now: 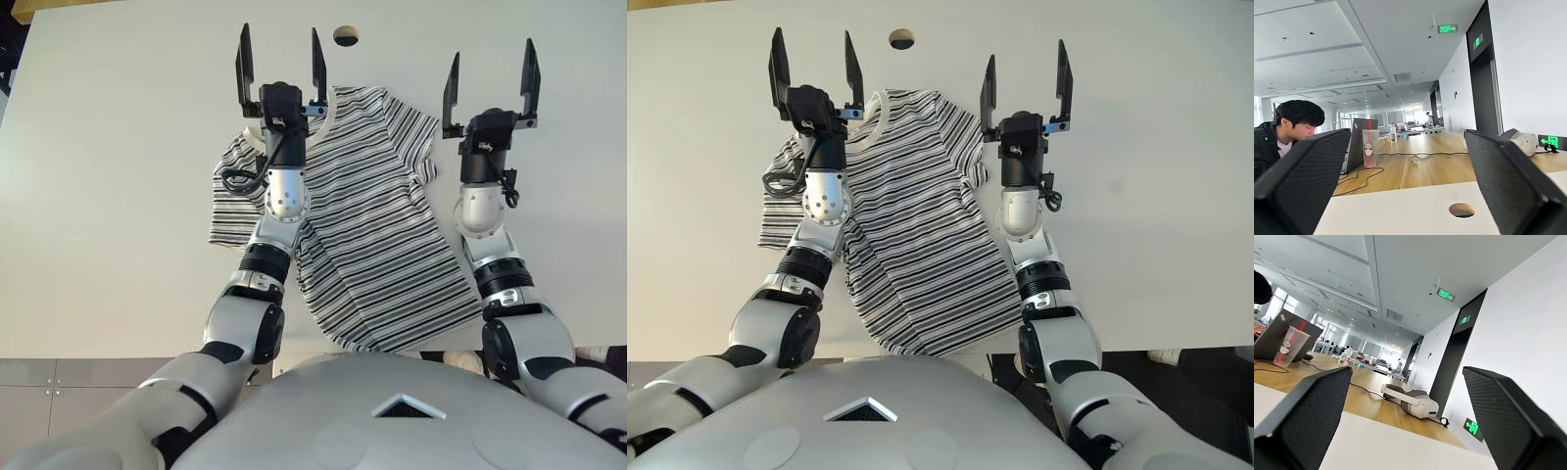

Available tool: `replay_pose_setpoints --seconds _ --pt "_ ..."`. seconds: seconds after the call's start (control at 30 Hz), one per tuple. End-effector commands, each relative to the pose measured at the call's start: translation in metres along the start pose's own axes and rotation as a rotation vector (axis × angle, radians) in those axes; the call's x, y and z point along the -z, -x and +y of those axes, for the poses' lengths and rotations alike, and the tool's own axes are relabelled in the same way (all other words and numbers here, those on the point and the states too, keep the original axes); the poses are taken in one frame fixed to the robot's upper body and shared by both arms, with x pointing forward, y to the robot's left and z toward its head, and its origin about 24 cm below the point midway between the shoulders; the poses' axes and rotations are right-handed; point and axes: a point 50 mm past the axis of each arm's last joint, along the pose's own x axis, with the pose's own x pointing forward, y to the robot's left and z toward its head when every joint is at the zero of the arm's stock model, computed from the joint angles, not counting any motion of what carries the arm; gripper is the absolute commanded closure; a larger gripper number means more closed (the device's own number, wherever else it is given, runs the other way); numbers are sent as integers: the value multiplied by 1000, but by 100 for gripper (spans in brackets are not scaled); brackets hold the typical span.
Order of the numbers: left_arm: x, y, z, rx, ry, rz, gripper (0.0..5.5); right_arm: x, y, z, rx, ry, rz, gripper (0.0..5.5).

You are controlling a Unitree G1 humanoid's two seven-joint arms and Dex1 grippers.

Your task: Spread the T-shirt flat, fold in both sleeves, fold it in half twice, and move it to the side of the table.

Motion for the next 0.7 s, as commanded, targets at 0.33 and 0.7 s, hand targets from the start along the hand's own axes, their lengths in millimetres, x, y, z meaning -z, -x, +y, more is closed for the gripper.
replay_pose_setpoints --seconds 0.33,0.7 --pt "12 -6 5 -9 -36 35 120 12 -12 13 -38 20 40 132" --pt "17 -15 4 -4 -48 78 120 18 -24 18 -52 26 87 132"
